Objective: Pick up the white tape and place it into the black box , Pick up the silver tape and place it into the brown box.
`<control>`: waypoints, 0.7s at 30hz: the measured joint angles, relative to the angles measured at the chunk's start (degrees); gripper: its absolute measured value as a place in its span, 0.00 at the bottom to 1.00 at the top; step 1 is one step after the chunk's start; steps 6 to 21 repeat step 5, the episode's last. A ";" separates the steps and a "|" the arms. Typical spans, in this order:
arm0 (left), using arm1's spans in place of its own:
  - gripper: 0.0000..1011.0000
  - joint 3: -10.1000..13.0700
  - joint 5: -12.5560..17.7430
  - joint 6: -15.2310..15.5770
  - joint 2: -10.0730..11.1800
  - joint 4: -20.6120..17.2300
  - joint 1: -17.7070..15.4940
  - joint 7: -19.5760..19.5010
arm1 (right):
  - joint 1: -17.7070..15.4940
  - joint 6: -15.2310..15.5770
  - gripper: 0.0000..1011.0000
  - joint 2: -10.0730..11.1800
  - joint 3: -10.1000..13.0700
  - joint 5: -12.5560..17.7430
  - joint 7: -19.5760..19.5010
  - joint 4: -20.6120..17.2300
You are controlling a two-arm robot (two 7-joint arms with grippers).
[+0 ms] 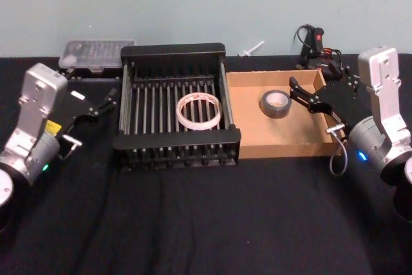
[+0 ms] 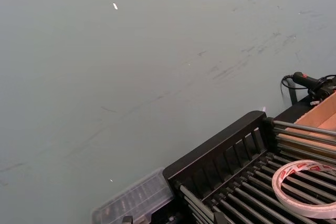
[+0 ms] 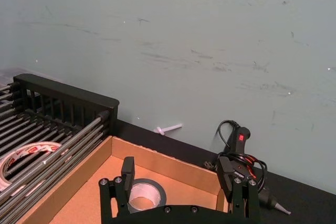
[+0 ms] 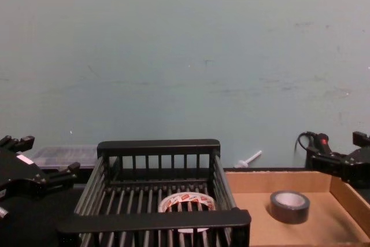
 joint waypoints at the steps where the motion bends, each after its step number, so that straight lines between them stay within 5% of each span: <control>1: 0.99 0.00 0.00 0.00 0.00 0.00 0.00 0.00 | 0.00 0.00 0.99 0.00 0.00 0.00 0.00 0.00; 21: 0.99 0.00 0.00 0.00 0.00 0.00 0.00 0.00 | 0.00 0.00 0.99 0.00 0.00 0.00 0.00 0.00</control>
